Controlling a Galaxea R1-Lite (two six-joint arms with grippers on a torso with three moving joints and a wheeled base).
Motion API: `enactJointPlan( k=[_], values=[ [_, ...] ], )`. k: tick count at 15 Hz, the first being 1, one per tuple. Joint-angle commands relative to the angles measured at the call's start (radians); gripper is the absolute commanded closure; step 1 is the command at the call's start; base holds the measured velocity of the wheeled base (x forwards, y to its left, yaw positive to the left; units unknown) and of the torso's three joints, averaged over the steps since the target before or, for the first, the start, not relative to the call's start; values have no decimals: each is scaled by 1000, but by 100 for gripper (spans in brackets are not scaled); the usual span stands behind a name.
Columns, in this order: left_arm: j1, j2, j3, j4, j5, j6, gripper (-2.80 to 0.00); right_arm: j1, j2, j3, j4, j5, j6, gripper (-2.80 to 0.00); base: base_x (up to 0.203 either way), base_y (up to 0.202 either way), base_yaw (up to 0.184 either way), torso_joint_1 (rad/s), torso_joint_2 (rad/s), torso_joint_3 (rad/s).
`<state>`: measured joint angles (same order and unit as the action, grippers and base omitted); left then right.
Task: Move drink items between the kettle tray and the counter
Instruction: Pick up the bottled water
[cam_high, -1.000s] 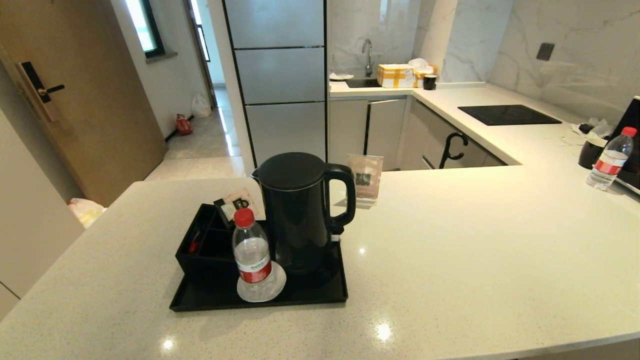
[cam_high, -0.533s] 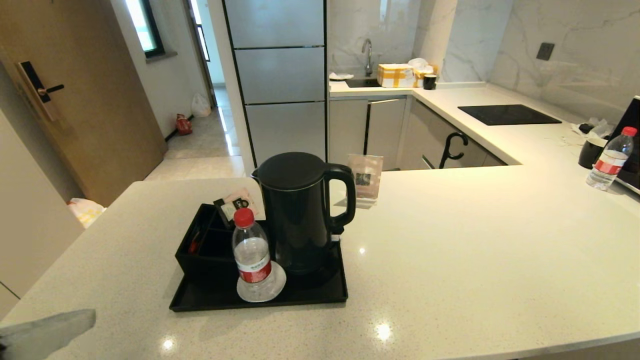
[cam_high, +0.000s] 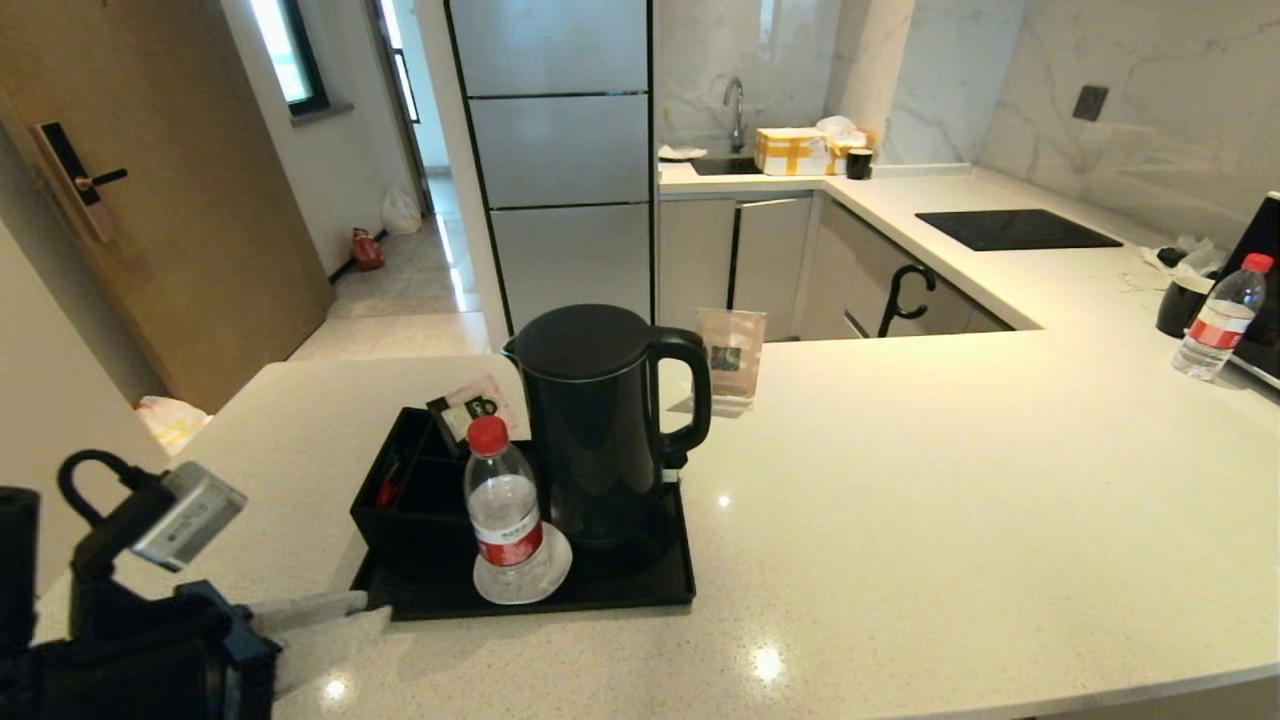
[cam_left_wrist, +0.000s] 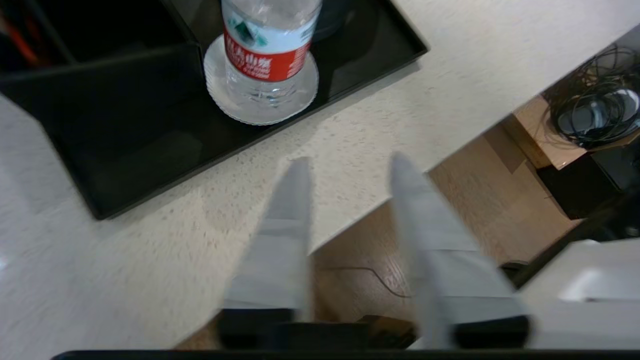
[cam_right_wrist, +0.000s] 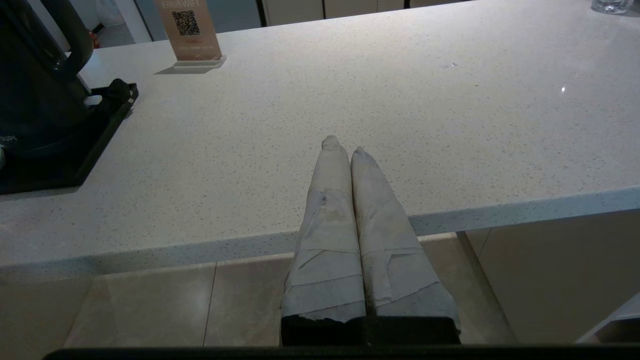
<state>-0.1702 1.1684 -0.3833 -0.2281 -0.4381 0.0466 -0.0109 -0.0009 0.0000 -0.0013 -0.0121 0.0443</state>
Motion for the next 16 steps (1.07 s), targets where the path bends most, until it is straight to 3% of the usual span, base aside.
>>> enactJointPlan(
  k=[1,3,5,8,12,13,16],
  values=[
    [-6,139,70,-157,-4,1,-280,0,1,0,0,0,0,0,0,0,0,0,0,0],
    [-9,160,63,-185,-2,1,-280,0,1,0,0,0,0,0,0,0,0,0,0,0],
    [-15,290,48,-241,2,0,-280,0,1,0,0,0,0,0,0,0,0,0,0,0],
    [-45,469,54,-488,69,-3,-280,2,1,0,0,0,0,0,0,0,0,0,0,0],
    [-51,476,57,-505,82,-4,-280,2,1,0,0,0,0,0,0,0,0,0,0,0],
    [-68,494,63,-550,115,-2,-280,2,1,0,0,0,0,0,0,0,0,0,0,0],
    [-154,695,84,-914,244,3,-280,2,1,0,0,0,0,0,0,0,0,0,0,0]
  ],
)
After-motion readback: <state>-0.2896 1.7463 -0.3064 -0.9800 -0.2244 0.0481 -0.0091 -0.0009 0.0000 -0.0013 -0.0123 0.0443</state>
